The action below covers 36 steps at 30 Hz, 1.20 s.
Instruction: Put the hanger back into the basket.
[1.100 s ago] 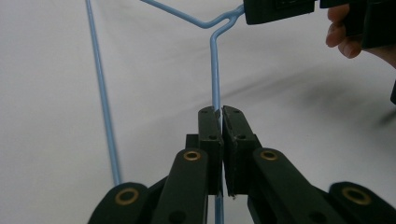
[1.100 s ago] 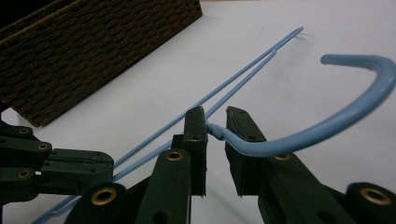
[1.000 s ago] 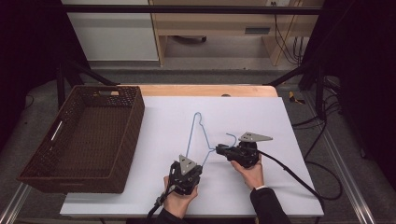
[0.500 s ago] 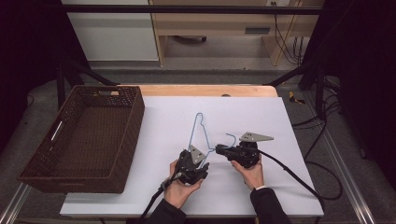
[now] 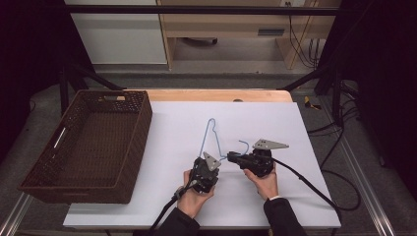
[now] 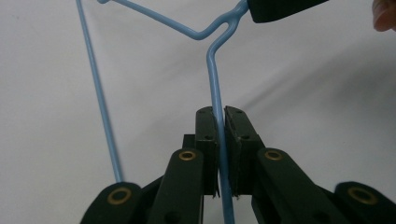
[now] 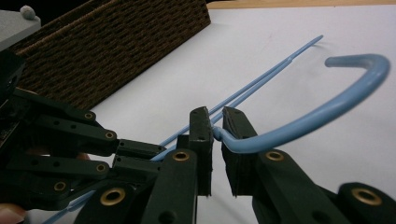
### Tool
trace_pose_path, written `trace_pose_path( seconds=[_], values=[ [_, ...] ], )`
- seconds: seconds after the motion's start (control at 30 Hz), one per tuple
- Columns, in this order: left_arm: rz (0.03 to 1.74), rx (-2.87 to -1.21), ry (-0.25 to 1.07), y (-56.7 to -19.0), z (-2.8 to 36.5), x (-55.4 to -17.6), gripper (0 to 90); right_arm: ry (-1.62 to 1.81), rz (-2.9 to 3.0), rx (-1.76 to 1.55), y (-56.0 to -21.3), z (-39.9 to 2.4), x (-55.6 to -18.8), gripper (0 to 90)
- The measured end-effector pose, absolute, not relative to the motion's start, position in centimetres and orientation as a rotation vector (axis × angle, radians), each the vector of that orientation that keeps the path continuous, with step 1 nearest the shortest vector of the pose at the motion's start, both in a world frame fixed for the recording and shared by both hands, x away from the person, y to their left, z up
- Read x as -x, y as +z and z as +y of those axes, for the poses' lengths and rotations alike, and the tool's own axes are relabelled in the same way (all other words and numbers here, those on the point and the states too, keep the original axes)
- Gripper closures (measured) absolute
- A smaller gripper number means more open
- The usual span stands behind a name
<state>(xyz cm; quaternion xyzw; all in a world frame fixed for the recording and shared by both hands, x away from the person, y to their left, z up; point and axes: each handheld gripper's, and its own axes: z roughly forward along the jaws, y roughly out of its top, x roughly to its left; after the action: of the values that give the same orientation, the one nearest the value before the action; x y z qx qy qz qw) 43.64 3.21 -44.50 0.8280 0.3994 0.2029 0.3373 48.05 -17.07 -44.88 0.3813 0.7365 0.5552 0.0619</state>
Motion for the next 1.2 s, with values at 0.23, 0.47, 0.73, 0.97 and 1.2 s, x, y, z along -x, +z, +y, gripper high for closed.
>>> trace_pose_path(
  seconds=[0.23,0.47,0.73,0.97,1.2],
  values=[
    [1.083,-2.118,0.595,-44.2,3.3,-43.4,86.9,1.676,2.204,-1.139,-44.5,-17.2,-47.8,76.1],
    [1.073,-2.089,0.603,-43.0,4.7,-43.3,87.2,1.667,2.179,-1.098,-43.4,-18.0,-47.0,66.0],
    [1.014,-2.028,0.567,-40.0,7.0,-43.1,87.2,1.584,2.129,-1.066,-42.0,-20.3,-45.7,45.2],
    [0.913,-2.027,0.528,-37.3,8.4,-43.2,87.2,1.527,2.047,-1.097,-40.8,-23.2,-44.4,18.3],
    [0.845,-2.022,0.449,-36.0,9.0,-43.4,87.2,1.484,2.032,-1.104,-40.0,-24.3,-43.7,6.7]
  ],
)
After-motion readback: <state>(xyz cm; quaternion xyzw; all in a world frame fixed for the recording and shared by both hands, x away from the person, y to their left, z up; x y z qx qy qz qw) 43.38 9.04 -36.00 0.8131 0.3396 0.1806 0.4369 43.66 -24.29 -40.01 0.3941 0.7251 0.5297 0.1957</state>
